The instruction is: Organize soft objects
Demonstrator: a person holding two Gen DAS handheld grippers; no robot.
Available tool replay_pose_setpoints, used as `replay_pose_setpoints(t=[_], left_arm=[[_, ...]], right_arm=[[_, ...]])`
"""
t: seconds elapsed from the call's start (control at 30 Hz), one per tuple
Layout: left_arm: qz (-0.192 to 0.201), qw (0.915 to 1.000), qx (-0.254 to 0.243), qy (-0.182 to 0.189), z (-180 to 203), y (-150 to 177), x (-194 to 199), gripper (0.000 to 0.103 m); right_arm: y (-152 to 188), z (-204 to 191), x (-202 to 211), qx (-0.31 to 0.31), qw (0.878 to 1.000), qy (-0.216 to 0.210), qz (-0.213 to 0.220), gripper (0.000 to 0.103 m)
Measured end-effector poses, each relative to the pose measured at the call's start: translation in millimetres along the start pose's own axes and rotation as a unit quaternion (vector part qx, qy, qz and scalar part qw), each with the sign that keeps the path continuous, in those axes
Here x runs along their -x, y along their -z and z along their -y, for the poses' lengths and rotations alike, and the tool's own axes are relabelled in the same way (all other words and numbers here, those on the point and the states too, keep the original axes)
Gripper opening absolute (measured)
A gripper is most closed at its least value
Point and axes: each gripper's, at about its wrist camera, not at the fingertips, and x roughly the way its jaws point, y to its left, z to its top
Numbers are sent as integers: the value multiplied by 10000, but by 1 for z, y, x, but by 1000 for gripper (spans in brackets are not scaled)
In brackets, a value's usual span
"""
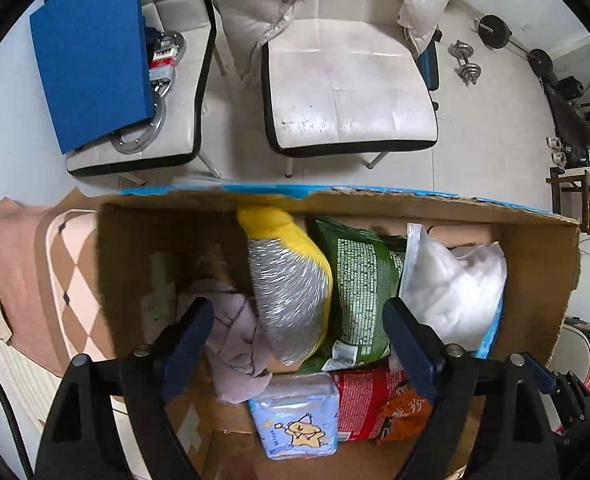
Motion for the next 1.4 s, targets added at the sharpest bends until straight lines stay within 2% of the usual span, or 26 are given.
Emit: replay_pose_setpoints(t=[0.13, 0.3, 0.33, 0.37, 0.43, 0.47, 0.6, 0.7, 1.03, 1.2, 1.4], left_arm=[[179, 9998, -116, -57, 0, 10, 15, 92], [320, 9993, -166, 124, 1, 41, 31, 98], [355, 9991, -182, 129, 2, 46, 33, 100], [399, 9989, -202, 119, 3, 54, 36, 100], [464, 9985, -266, 95, 5, 70, 39, 101], [496, 9984, -267, 83, 5, 80, 40, 101], [600, 9979, -229, -2, 6, 109, 41, 101], [536, 9984, -121, 94, 4, 125, 38, 101], [682, 9976, 16, -125, 2, 157, 39, 102], [1002, 9944, -64, -330, 8, 171, 61, 102], [1626, 9849, -274, -529, 22, 203, 108, 102]], right_arm=[[5, -4, 10, 53, 10000, -30, 19, 59], [19, -7, 23, 148, 9998, 43, 88, 61], [23, -7, 25, 170, 9998, 40, 108, 67], [25, -7, 27, 185, 9997, 35, 121, 82], [36, -7, 30, 256, 9995, -14, 208, 99], [39, -8, 32, 278, 9993, -8, 239, 101], [57, -6, 32, 343, 9986, 155, 376, 103], [68, -2, 33, 277, 9985, 175, 432, 103], [98, 0, 39, 218, 9983, 82, 528, 103], [110, 5, 52, 180, 9973, 62, 711, 103], [134, 12, 91, 217, 9932, 91, 1142, 103]])
